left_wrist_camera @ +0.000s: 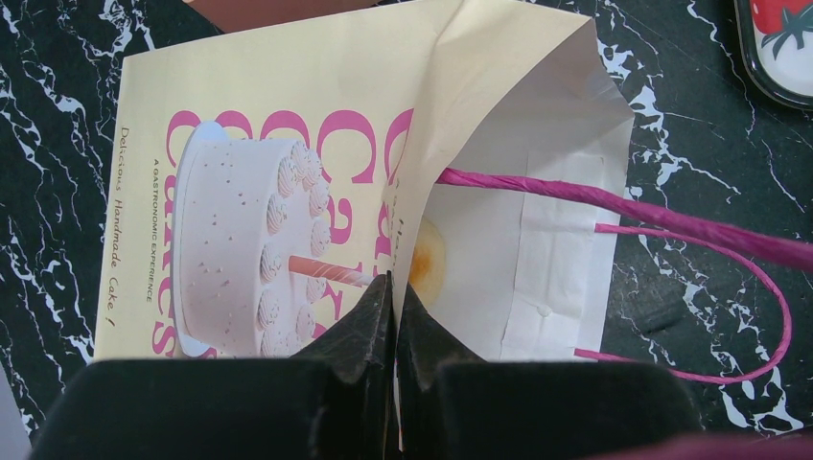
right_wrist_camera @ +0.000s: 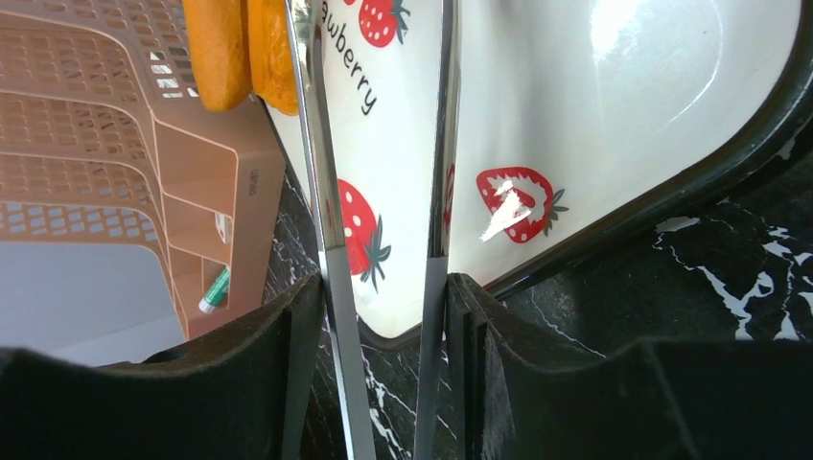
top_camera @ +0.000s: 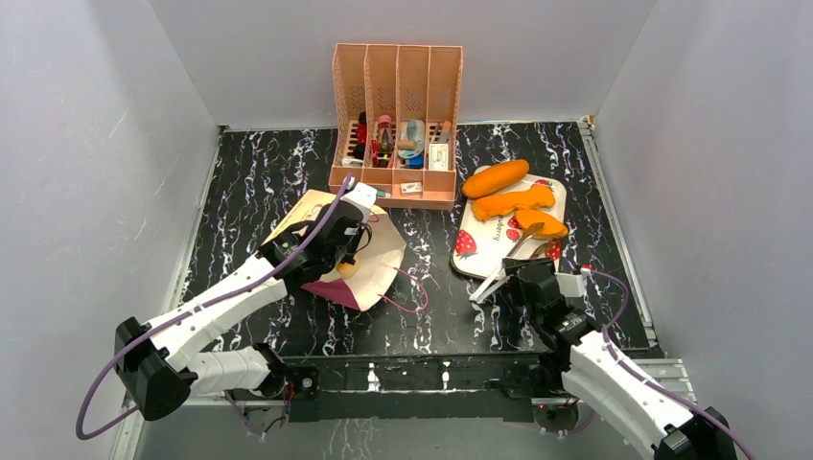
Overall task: Take the fake bread out of the paper bag
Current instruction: Place the fake bread in the container.
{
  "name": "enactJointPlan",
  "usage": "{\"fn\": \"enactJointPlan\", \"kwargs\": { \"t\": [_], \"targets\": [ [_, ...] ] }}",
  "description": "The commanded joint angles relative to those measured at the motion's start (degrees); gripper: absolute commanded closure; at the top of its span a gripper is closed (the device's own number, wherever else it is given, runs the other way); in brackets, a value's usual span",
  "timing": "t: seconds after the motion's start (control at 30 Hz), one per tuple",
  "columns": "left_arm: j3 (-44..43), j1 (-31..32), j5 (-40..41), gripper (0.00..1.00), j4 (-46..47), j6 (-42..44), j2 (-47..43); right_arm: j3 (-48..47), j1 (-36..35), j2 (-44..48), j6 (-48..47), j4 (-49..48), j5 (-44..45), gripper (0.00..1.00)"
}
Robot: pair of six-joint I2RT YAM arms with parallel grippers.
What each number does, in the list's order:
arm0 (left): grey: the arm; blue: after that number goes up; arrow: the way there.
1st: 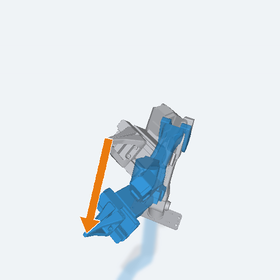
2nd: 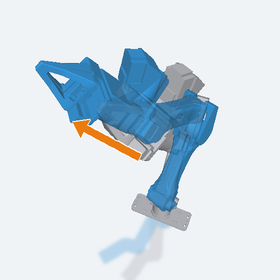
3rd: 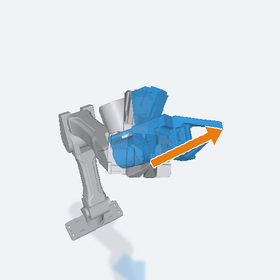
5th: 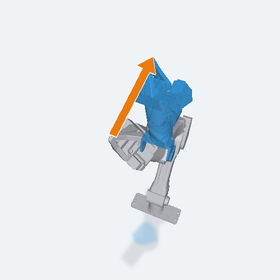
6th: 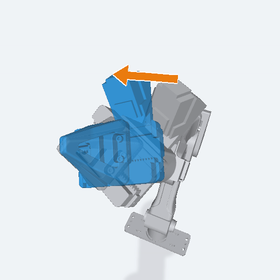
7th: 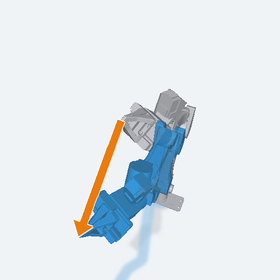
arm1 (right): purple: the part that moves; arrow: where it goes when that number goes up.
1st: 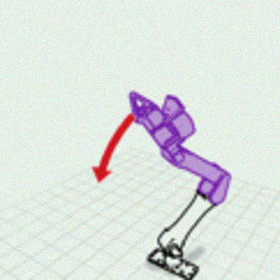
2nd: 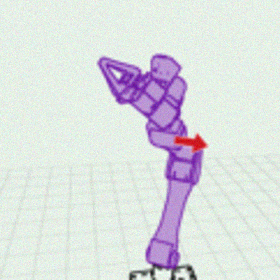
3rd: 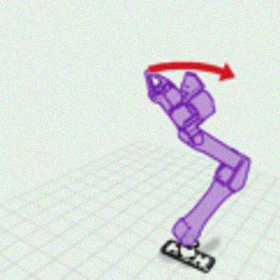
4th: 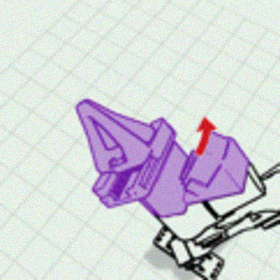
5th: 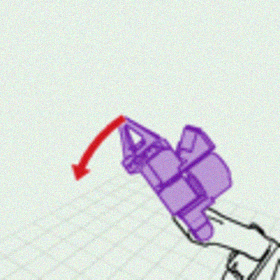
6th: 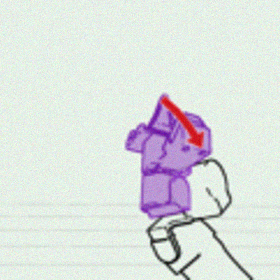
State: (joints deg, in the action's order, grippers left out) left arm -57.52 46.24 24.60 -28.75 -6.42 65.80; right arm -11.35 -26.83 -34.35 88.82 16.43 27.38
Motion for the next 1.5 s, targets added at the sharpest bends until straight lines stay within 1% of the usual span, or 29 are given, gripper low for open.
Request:
{"fn": "enactJointPlan", "kwargs": {
  "t": [0.0, 0.27, 0.7, 0.97, 1.13, 1.33, 1.47],
  "targets": [
    [0.0, -0.1, 0.5, 1.0, -0.4, 0.3, -1.2, -0.3, 0.3, 1.1, 0.1, -1.7, 0.0, 0.54],
    [-0.2, -0.1, 1.1, 1.0, -1.0, 0.3, -1.7, -0.7, 0.3, 3.5, 0.2, 0.5, -0.6, 0.54],
    [-0.3, -0.1, 1.2, 1.0, -1.7, 0.0, -2.2, -2.8, 0.3, 9.6, 0.4, 7.6, -1.8, 0.54],
    [-0.1, -0.1, 1.1, 1.0, -2.1, -0.3, -2.2, -4.3, 0.3, 11.7, -0.3, 11.2, -2.6, 0.54],
    [0.0, -0.1, 1.2, 1.0, -2.1, -0.6, -2.2, -3.6, 0.3, 13.9, -0.9, 11.1, -2.8, 0.54],
    [-0.1, -0.1, 1.2, 1.0, -2.2, -0.7, -1.8, -2.2, 0.3, 12.0, -1.3, 9.8, -4.2, 0.54],
    [-0.4, -0.1, 1.2, 1.0, -2.5, -0.7, -1.6, -2.1, 0.3, 10.0, -2.4, 10.7, -5.5, 0.54]
  ]
}}
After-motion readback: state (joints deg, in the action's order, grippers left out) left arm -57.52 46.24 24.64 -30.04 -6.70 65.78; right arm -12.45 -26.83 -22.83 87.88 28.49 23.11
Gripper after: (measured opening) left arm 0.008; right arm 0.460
